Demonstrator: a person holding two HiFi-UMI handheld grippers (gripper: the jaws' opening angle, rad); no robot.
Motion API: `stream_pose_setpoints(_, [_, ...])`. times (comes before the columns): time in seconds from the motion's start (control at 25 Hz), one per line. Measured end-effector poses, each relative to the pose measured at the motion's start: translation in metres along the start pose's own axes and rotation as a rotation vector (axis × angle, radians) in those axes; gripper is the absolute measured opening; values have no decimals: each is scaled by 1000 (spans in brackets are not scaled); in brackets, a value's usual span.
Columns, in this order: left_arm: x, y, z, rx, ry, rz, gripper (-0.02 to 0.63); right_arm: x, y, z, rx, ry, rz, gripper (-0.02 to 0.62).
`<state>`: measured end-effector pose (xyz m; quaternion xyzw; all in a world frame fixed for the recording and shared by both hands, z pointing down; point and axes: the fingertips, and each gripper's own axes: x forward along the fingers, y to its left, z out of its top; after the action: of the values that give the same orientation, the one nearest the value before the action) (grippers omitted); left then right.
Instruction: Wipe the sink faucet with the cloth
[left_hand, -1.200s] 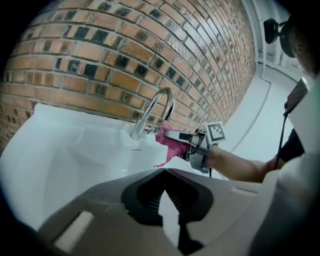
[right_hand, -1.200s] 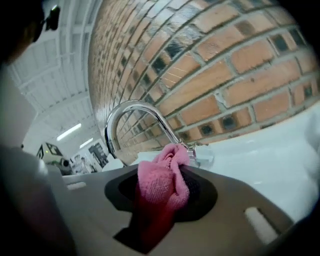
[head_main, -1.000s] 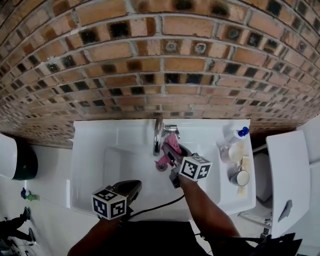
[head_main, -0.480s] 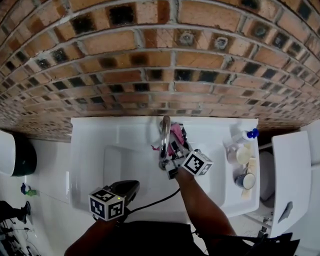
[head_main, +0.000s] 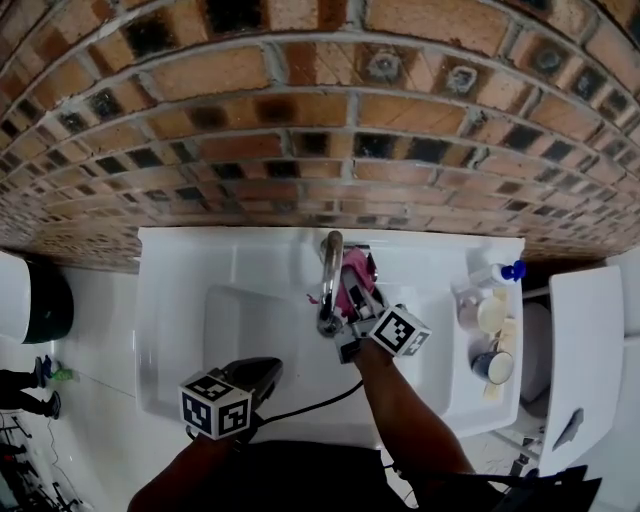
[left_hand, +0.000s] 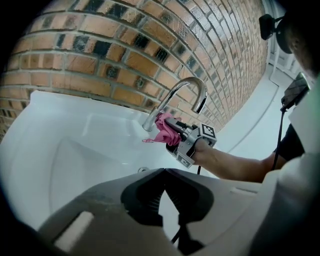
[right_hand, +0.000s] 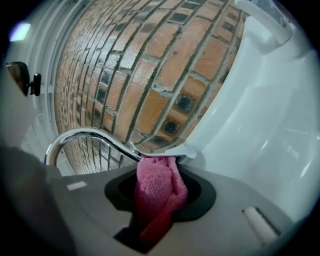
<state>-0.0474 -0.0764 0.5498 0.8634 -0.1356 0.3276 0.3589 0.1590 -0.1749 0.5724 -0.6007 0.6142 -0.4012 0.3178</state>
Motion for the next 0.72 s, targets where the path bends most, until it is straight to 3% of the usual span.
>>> stream_pose_setpoints(0.44, [2, 5, -3, -8, 17, 12, 3, -6, -36, -23, 50, 66, -118, 138])
stream_pose_setpoints(0.72, [6, 3, -6, -2, 35, 7, 3, -11, -41, -31, 64, 87, -118, 138])
